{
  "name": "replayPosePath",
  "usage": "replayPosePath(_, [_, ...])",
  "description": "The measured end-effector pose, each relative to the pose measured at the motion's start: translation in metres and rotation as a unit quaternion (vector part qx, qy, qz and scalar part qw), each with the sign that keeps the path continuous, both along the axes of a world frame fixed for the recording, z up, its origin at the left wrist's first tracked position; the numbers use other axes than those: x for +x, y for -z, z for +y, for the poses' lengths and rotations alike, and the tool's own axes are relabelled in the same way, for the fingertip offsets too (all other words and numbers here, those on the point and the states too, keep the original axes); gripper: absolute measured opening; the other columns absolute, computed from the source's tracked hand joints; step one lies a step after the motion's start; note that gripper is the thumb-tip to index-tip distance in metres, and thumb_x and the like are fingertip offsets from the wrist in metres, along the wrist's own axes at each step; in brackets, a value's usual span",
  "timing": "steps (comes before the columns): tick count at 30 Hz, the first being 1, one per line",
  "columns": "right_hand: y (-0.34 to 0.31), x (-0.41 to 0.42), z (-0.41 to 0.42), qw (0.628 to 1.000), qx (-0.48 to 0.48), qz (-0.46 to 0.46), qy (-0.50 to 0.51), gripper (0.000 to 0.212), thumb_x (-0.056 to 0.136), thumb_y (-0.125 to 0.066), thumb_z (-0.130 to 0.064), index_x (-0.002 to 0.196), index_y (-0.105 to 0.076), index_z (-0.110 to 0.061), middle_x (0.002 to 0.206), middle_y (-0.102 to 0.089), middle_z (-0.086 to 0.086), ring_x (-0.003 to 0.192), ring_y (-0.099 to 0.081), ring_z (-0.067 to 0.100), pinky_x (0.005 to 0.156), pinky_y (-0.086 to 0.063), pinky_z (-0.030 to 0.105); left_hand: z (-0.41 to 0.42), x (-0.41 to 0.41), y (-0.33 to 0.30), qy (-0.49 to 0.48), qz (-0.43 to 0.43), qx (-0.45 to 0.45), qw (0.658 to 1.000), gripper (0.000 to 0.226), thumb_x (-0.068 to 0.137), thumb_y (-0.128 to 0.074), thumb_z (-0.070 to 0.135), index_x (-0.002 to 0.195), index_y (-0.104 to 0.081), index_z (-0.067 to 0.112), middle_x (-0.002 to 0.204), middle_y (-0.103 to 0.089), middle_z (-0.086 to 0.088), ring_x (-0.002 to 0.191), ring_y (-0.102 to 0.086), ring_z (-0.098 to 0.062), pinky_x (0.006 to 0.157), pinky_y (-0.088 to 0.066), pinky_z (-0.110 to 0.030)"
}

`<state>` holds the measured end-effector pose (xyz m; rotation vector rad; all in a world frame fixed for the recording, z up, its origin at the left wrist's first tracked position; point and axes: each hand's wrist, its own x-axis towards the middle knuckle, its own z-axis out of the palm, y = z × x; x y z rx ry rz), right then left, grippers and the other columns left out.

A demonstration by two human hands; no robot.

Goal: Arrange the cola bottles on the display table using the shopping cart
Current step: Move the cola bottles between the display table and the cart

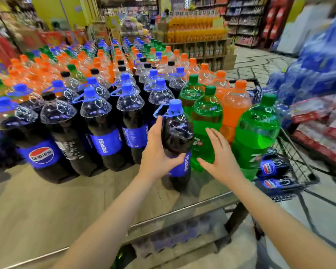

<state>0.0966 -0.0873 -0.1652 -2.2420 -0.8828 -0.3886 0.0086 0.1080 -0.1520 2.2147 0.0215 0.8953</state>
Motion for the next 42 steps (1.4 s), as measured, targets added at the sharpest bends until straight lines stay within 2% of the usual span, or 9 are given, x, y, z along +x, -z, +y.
replayPosePath(3, [-0.026,0.016,0.006,0.998,0.002,-0.059,0.036,0.092,0.077,-0.078,-0.023,0.15,-0.024,-0.024,0.154,-0.024,0.014,0.141,-0.023,0.03,0.114,-0.023,0.041,-0.016,-0.004,0.021,-0.056,0.035,-0.012,0.998,0.13,0.063,-0.09,0.034,0.145,0.009,0.054,0.161,-0.016,0.001,0.146,-0.028,-0.019,0.104,-0.042,-0.037])
replayPosePath(6, [-0.04,0.034,0.016,0.995,-0.009,-0.07,0.064,0.098,0.073,-0.082,-0.02,0.151,-0.022,-0.029,0.156,-0.016,0.016,0.143,-0.017,0.033,0.115,-0.024,0.046,-0.021,-0.008,0.045,-0.089,0.074,-0.019,0.993,0.145,0.062,-0.091,0.035,0.134,0.032,0.061,0.163,-0.015,-0.001,0.144,-0.034,-0.022,0.093,-0.051,-0.049])
replayPosePath(12, [-0.046,0.063,0.032,0.994,-0.023,-0.071,0.086,0.106,0.07,-0.084,-0.034,0.15,-0.015,-0.039,0.159,-0.002,0.013,0.145,-0.01,0.034,0.11,-0.033,0.05,-0.015,0.007,0.057,-0.095,0.086,-0.024,0.991,0.148,0.065,-0.09,0.036,0.133,0.041,0.052,0.161,-0.023,-0.002,0.143,-0.033,-0.021,0.097,-0.046,-0.041])
replayPosePath(17, [-0.042,0.065,0.033,0.992,-0.019,-0.079,0.098,0.101,0.07,-0.083,-0.031,0.149,-0.019,-0.04,0.159,-0.005,0.009,0.143,-0.014,0.031,0.09,-0.047,0.042,0.001,0.03,0.057,-0.095,0.087,-0.02,0.991,0.147,0.064,-0.09,0.037,0.134,0.039,0.049,0.163,-0.018,-0.001,0.145,-0.028,-0.018,0.104,-0.04,-0.038])
replayPosePath(24, [-0.033,0.07,0.031,0.99,-0.017,-0.106,0.09,0.097,0.072,-0.08,-0.037,0.148,-0.019,-0.04,0.159,-0.005,0.009,0.142,-0.015,0.032,0.077,-0.051,0.039,0.012,0.057,0.057,-0.102,0.096,-0.008,0.99,0.149,0.063,-0.09,0.041,0.131,0.042,0.052,0.162,-0.022,0.001,0.144,-0.032,-0.019,0.1,-0.043,-0.04])
replayPosePath(30, [-0.014,0.075,0.03,0.986,-0.015,-0.141,0.084,0.091,0.08,-0.074,-0.038,0.15,-0.016,-0.032,0.158,0.001,0.017,0.144,-0.011,0.039,0.087,-0.053,0.051,0.008,0.054,0.058,-0.105,0.108,0.006,0.989,0.14,0.068,-0.088,0.04,0.142,0.031,0.032,0.164,-0.014,-0.004,0.146,-0.026,-0.021,0.102,-0.041,-0.036])
replayPosePath(35, [0.013,0.057,0.022,0.989,-0.06,-0.106,0.088,0.093,0.086,-0.067,-0.037,0.152,-0.002,-0.03,0.157,0.011,0.02,0.143,-0.012,0.044,0.101,-0.044,0.052,-0.014,0.04,0.075,-0.121,0.129,0.04,0.984,0.111,0.085,-0.075,0.027,0.153,0.009,0.005,0.164,0.0,-0.015,0.15,-0.013,-0.029,0.111,-0.036,-0.04])
replayPosePath(38, [0.041,0.032,0.004,0.992,-0.104,-0.052,0.042,0.086,0.09,-0.062,-0.039,0.153,-0.005,-0.026,0.159,0.008,0.018,0.142,-0.017,0.043,0.109,-0.034,0.05,-0.016,0.015,0.083,-0.098,0.212,0.095,0.968,0.1,0.092,-0.064,0.039,0.155,0.008,0.012,0.165,0.007,-0.008,0.149,-0.016,-0.024,0.108,-0.038,-0.04])
replayPosePath(42, [0.064,-0.007,-0.022,0.977,-0.21,0.03,-0.008,0.073,0.095,-0.041,-0.054,0.151,0.0,-0.033,0.161,0.0,0.01,0.146,-0.008,0.034,0.115,-0.018,0.042,-0.014,-0.03,0.076,-0.07,0.295,0.264,0.916,0.084,0.088,-0.027,0.066,0.153,-0.029,0.015,0.163,-0.019,-0.007,0.147,-0.026,-0.026,0.116,-0.026,-0.05])
